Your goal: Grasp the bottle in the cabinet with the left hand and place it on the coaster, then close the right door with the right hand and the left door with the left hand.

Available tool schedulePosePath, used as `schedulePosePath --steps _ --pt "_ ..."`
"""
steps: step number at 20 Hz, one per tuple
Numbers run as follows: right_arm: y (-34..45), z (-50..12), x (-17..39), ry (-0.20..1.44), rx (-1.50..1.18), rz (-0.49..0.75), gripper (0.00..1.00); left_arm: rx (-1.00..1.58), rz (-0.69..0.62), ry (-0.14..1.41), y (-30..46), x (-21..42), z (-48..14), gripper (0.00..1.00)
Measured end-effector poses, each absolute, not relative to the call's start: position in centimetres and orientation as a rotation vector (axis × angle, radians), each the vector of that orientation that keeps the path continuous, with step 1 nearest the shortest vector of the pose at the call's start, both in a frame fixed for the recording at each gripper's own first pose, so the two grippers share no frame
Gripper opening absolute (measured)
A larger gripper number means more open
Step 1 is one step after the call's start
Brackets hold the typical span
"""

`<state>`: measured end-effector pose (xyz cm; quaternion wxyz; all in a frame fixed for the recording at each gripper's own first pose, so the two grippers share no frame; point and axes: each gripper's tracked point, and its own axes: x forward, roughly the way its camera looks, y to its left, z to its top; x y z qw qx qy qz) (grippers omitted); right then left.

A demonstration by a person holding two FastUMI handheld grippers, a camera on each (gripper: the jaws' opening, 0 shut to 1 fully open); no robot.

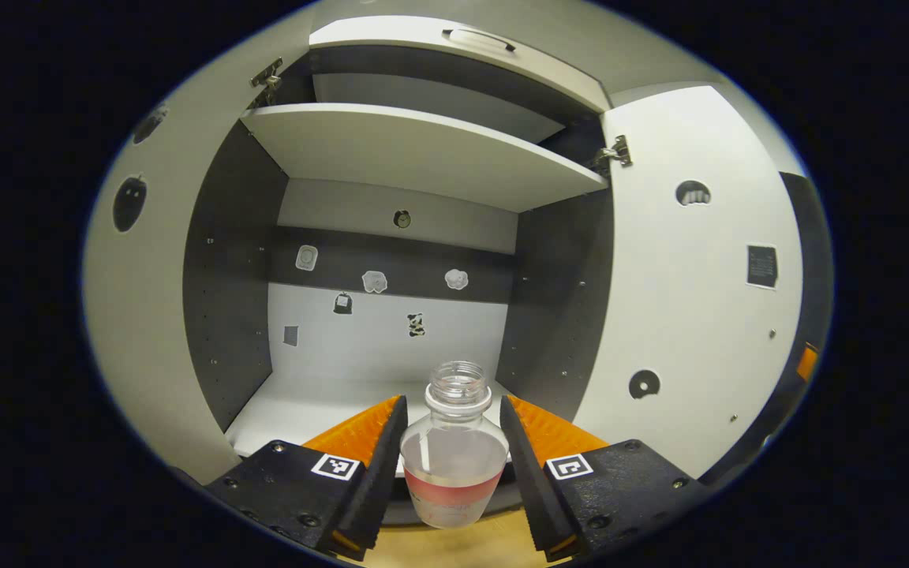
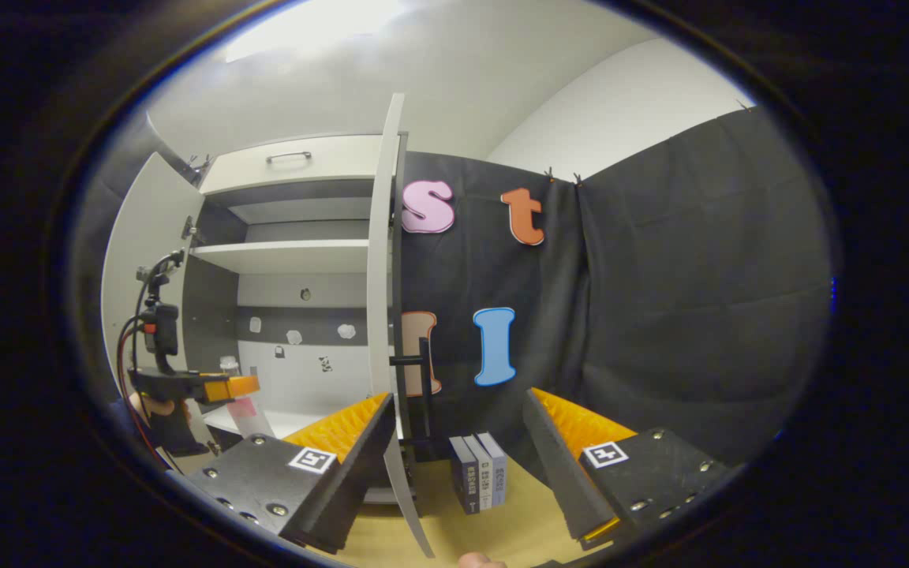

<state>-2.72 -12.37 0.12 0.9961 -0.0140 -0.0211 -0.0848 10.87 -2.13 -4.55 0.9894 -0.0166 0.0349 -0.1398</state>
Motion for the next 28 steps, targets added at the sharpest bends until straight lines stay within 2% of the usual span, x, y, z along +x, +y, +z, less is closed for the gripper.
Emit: schedulePosePath --steps 8,9,18,20,28 --pt "-11.8 -0.1 -2.5 -0.040 -0.033 -0.094 0.98 -0.016 -0.363 0.188 -2.6 2.8 -15.1 0.72" --pt "-11.8 -0.2 -2.6 -0.039 -0.033 -0.088 0.98 -0.010 -0.353 0.211 -2.2 2.2 -16.8 0.74" --pt "-11.9 -0.6 -2.2 -0.026 -0.052 -0.045 0.98 -0.124 -0.309 0.390 -1.6 -3.6 -29.0 0.72" --pt "-12.0 -0.7 -2.1 -0.018 -0.052 -0.040 0.98 -0.104 -0.284 0.412 -1.1 -4.2 -30.9 0.75" --pt "-12.9 -0.9 -1.9 -0.010 -0.061 -0.041 0.98 -0.091 -0.230 0.496 -0.6 -6.3 -36.5 0.74"
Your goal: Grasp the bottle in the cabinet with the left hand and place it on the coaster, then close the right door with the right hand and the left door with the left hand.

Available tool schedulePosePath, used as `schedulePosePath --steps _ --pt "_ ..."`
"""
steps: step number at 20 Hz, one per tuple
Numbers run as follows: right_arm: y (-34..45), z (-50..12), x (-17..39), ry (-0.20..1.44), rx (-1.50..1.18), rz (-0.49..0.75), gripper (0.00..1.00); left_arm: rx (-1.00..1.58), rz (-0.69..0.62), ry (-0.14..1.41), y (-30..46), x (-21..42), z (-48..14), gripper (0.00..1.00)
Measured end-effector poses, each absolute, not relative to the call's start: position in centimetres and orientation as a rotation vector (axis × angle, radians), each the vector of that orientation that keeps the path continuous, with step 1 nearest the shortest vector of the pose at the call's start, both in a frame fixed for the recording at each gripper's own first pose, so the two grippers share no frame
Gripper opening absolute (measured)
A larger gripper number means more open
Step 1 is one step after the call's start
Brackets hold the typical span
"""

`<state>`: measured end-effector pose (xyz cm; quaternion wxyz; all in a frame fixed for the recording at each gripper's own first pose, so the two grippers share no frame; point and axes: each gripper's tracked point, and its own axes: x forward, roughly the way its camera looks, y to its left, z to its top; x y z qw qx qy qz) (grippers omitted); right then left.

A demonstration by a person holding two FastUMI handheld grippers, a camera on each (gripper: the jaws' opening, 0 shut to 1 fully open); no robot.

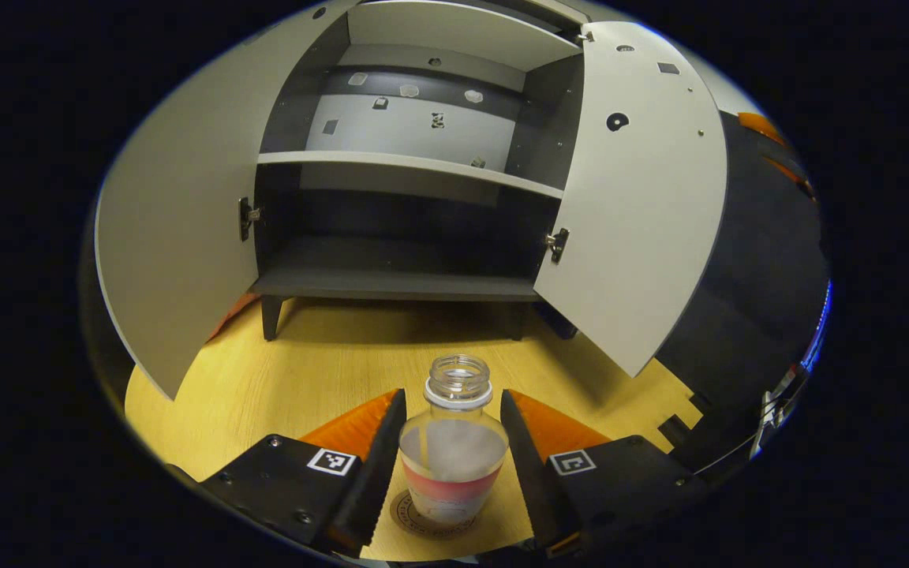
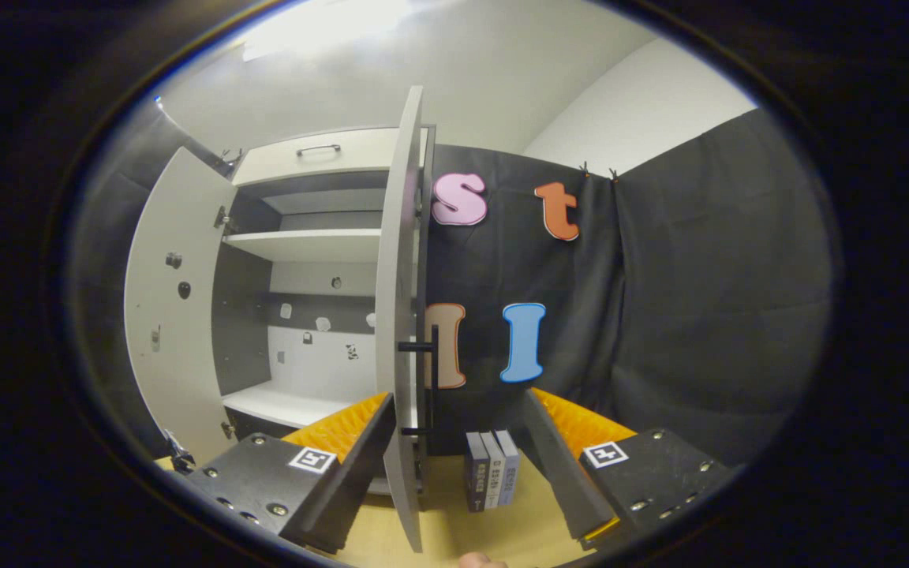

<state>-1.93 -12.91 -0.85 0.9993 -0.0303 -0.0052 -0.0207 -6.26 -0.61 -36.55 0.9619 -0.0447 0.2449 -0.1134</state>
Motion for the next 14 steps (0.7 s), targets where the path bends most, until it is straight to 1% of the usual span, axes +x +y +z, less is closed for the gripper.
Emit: schedulePosePath --steps 2,3,4,5,6,7,10,13,14 --pt "-12.9 -1.0 -1.8 -0.005 -0.060 -0.039 0.98 -0.089 -0.223 0.500 -0.8 -6.2 -37.1 0.77" --pt "-13.0 -1.0 -1.8 -0.004 -0.061 -0.039 0.98 -0.088 -0.219 0.515 -0.9 -6.3 -37.5 0.74" --pt "-13.0 -1.1 -1.8 -0.003 -0.063 -0.040 0.98 -0.084 -0.216 0.525 -0.9 -6.5 -37.9 0.77" --pt "-13.0 -1.1 -1.8 -0.002 -0.065 -0.040 0.98 -0.081 -0.215 0.529 -1.0 -6.5 -38.0 0.75" --pt "-13.1 -1.2 -1.7 0.000 -0.067 -0.040 0.98 -0.079 -0.213 0.529 -1.0 -6.6 -38.1 0.77" --pt "-13.0 -1.3 -1.7 0.003 -0.069 -0.041 0.98 -0.080 -0.215 0.531 -1.1 -6.6 -38.2 0.75" --pt "-13.3 -1.6 -1.7 0.009 -0.071 -0.047 0.98 -0.083 -0.214 0.537 -1.1 -7.0 -38.5 0.76" --pt "-13.3 -1.5 -1.5 0.009 -0.068 -0.051 0.98 -0.089 -0.214 0.532 -1.0 -7.1 -38.5 0.77" --pt "-13.3 -1.5 -1.3 0.010 -0.065 -0.050 0.98 -0.091 -0.214 0.535 -1.0 -7.1 -38.4 0.79"
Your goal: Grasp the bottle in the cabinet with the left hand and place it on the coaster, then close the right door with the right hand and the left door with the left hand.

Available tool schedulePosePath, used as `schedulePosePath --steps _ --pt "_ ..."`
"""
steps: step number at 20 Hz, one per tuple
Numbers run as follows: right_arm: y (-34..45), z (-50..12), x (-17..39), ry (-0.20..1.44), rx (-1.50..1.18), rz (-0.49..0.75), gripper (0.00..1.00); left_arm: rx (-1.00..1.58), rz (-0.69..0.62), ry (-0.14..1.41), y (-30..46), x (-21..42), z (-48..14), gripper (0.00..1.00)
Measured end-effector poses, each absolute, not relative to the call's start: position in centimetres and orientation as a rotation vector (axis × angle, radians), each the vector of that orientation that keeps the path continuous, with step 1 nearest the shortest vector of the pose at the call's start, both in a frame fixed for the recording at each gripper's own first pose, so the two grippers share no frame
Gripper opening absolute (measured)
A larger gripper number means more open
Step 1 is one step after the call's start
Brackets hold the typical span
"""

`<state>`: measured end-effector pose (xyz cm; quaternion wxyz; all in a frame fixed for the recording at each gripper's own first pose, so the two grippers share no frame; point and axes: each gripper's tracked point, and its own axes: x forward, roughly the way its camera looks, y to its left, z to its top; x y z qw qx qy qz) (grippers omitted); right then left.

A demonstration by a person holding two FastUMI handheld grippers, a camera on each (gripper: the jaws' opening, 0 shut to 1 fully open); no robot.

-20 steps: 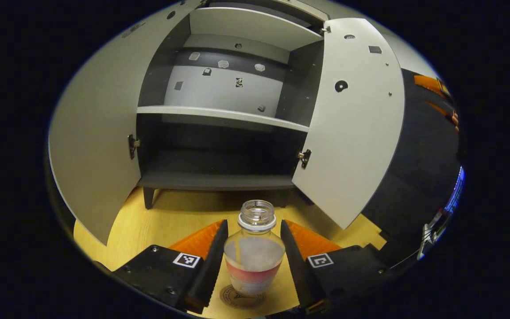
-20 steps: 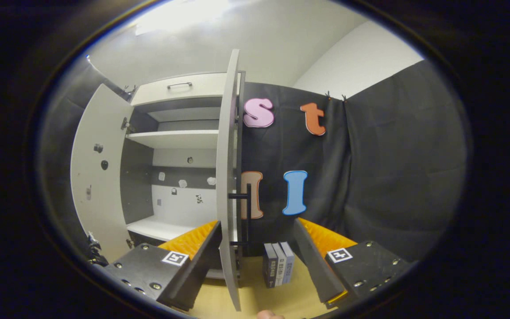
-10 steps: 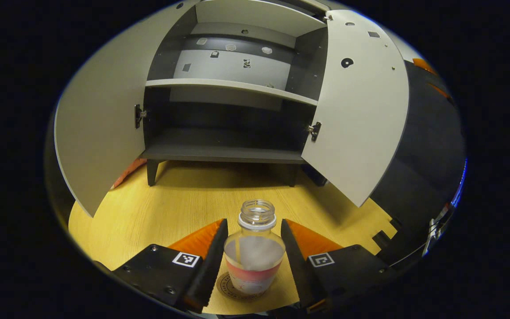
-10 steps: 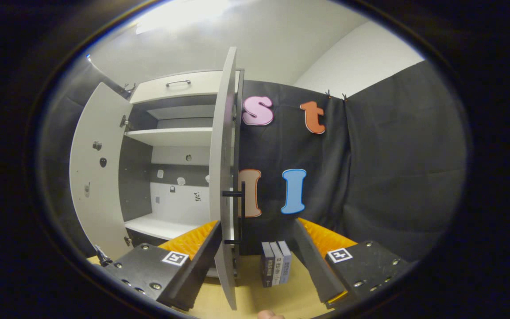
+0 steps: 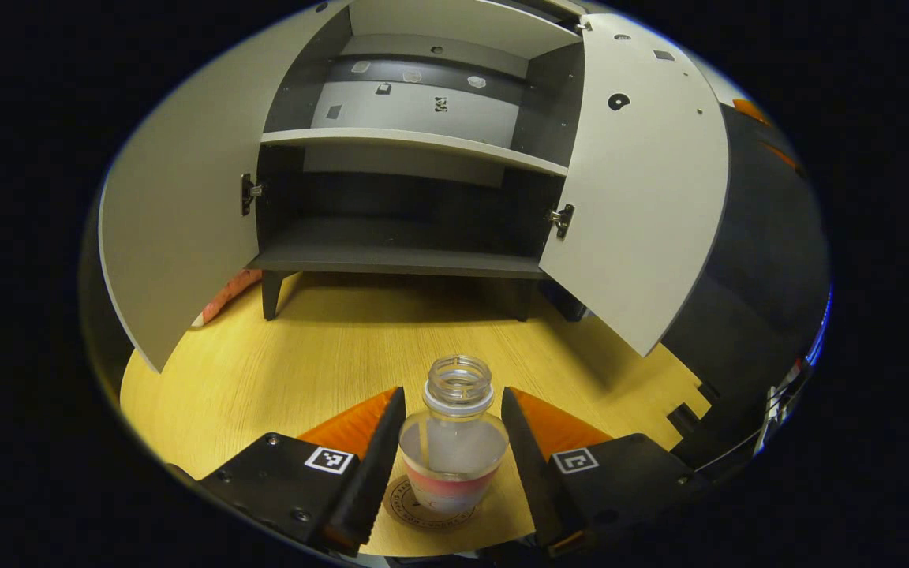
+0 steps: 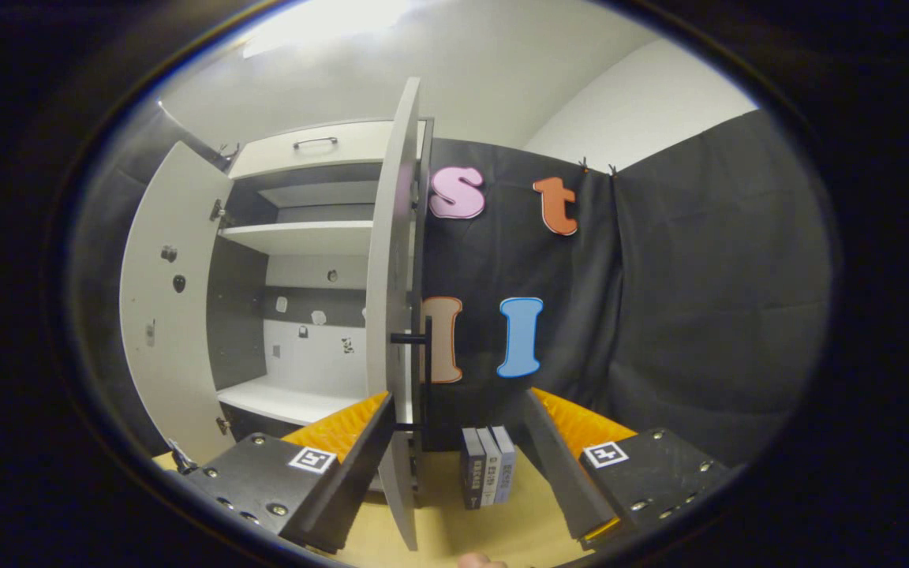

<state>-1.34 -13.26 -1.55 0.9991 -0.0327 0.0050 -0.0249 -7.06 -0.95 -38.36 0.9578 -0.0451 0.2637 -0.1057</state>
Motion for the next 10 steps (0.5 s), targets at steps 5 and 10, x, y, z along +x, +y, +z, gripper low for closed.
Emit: schedulePosePath --steps 5,10 --pt "-12.5 -1.7 -1.1 0.010 -0.065 -0.035 0.98 -0.061 -0.241 0.564 -1.6 -8.2 -38.4 0.81" --pt "-11.6 -2.2 -1.1 0.022 -0.063 -0.016 0.98 -0.045 -0.261 0.584 -2.0 -8.9 -38.6 0.78"
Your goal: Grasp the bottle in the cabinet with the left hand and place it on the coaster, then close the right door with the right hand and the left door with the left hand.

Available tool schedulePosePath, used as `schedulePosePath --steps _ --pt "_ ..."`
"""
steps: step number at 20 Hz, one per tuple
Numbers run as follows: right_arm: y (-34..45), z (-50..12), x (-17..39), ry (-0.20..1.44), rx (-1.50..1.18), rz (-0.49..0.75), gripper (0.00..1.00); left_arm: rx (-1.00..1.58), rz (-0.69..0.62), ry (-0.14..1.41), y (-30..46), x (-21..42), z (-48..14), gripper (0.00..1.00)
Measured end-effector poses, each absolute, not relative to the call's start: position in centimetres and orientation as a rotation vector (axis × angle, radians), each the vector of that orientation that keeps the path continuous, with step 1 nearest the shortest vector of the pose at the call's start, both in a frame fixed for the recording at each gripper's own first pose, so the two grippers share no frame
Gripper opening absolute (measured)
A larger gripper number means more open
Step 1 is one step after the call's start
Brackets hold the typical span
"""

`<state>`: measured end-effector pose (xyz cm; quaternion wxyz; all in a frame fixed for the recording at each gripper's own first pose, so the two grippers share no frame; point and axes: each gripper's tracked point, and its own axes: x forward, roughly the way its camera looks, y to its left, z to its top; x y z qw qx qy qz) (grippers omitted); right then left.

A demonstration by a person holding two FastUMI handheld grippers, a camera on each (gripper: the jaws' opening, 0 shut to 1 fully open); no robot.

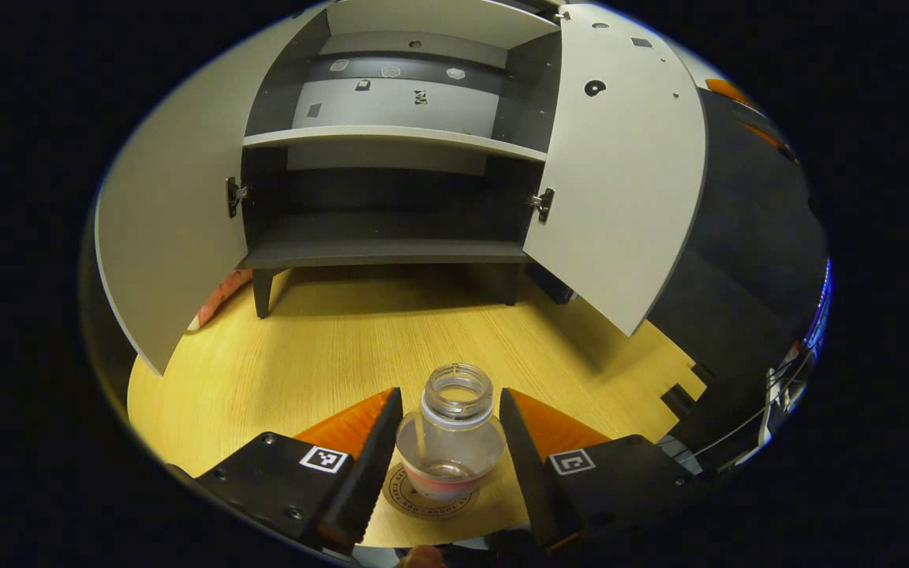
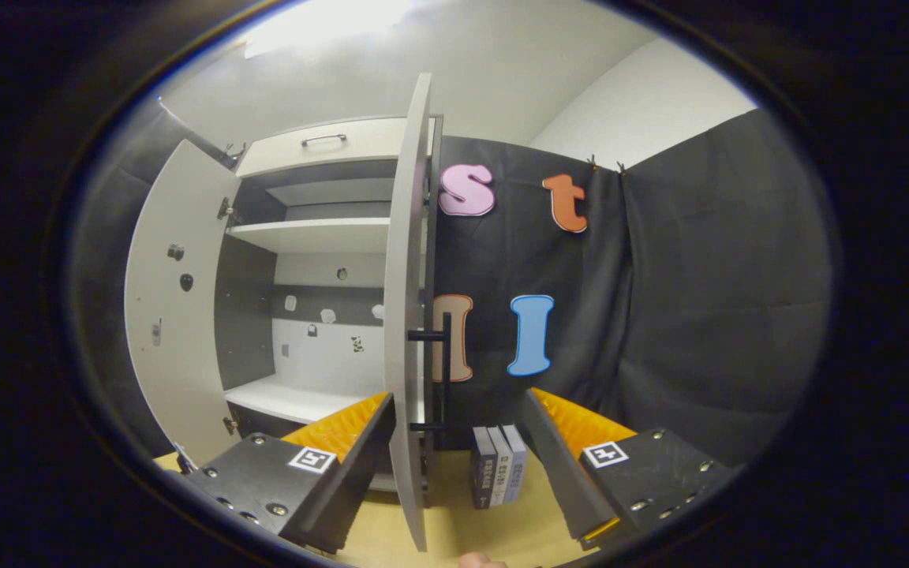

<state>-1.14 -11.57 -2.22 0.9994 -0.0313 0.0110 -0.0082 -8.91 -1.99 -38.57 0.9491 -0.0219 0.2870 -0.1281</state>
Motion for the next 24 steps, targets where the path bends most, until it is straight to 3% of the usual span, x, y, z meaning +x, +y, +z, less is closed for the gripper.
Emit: schedulePosePath --steps 6,7,8,24 --pt "-11.0 -2.2 -1.4 0.022 -0.065 -0.003 0.98 -0.054 -0.250 0.609 -1.9 -9.4 -39.2 0.78" --pt "-10.9 -2.1 -1.5 0.022 -0.065 -0.001 0.98 -0.053 -0.243 0.617 -1.7 -9.6 -39.4 0.86" --pt "-10.8 -2.1 -1.4 0.021 -0.066 0.001 0.98 -0.055 -0.235 0.622 -1.6 -9.6 -39.5 0.82" --pt "-10.2 -2.4 -1.9 0.022 -0.071 0.007 0.98 -0.066 -0.228 0.598 -1.4 -9.9 -38.4 0.83"
